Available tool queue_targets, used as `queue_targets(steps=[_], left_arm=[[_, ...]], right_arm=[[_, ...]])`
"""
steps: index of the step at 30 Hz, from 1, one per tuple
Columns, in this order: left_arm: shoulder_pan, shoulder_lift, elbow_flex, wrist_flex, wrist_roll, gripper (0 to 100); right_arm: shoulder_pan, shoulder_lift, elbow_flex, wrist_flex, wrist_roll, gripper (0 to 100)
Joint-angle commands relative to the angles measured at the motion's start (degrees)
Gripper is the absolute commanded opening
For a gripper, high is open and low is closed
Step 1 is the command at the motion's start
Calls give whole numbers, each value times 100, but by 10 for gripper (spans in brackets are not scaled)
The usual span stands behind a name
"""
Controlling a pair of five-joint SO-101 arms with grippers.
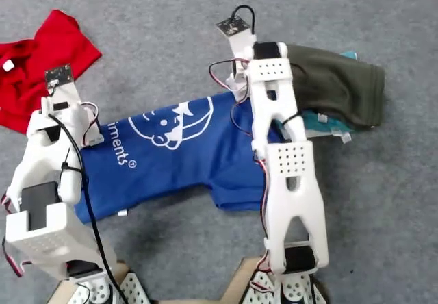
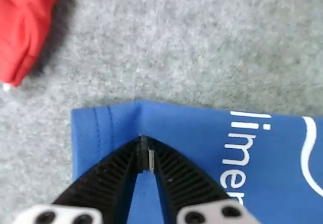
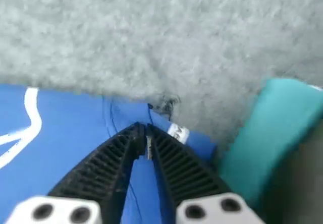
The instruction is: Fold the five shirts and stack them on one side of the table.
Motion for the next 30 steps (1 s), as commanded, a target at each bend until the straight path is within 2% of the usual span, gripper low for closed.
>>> queue_targets(steps=[1,5,9,12,16,21,26,30], left_arm=[[48,-352,13,-132,26,28],[40,-853,13,-18,18,28],[57,-1547,13,343,-281,28],[-4,-2163,163,519,-492,28],[57,-3191,989,492,-853,28],[22,-4202,2070,466,-853,30],[31,-4114,2448,466,-624,32],[48,-3684,2431,387,-431,33]], right_arm=[[-44,40,-1701,862,264,17],[-26,-101,-2193,985,475,21],[-158,-901,-963,1002,809,19],[-325,-1991,488,993,1275,19],[-571,-3723,2686,976,2277,21],[-659,-5789,5429,712,3455,22],[-668,-7618,8470,-176,4492,35],[-800,-8998,10800,-958,4747,145]])
